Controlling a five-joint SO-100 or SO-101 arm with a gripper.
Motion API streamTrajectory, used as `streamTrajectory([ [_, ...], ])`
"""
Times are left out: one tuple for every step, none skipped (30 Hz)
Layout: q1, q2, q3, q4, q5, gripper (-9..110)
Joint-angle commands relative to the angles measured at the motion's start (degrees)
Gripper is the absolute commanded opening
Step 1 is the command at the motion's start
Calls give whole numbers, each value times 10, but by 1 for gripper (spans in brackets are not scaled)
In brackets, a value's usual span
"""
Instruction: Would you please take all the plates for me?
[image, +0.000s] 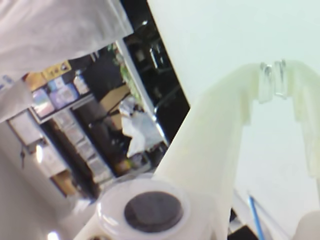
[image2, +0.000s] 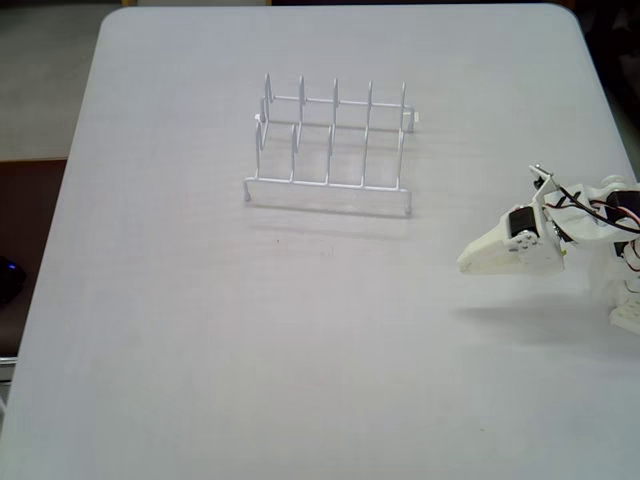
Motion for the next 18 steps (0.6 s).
streamTrajectory([
  [4,13,-2,12,0,0],
  [4,13,-2,18,4,0],
  [4,13,-2,24,5,0],
  [4,13,-2,31,0,0],
  [4,13,-2,38,-4,0],
  [4,13,-2,43,-9,0],
  [5,13,-2,47,-9,0],
  [7,13,-2,54,-12,0],
  [7,13,-1,60,-14,0],
  [8,13,-1,62,-14,0],
  [9,13,-1,62,-13,0],
  [9,13,-1,62,-13,0],
  [9,13,-1,62,-13,0],
  [9,13,-1,62,-14,0],
  [9,13,-1,62,-14,0],
  [9,13,-1,62,-14,0],
  [9,13,-1,62,-14,0],
  [9,13,-1,62,-13,0],
])
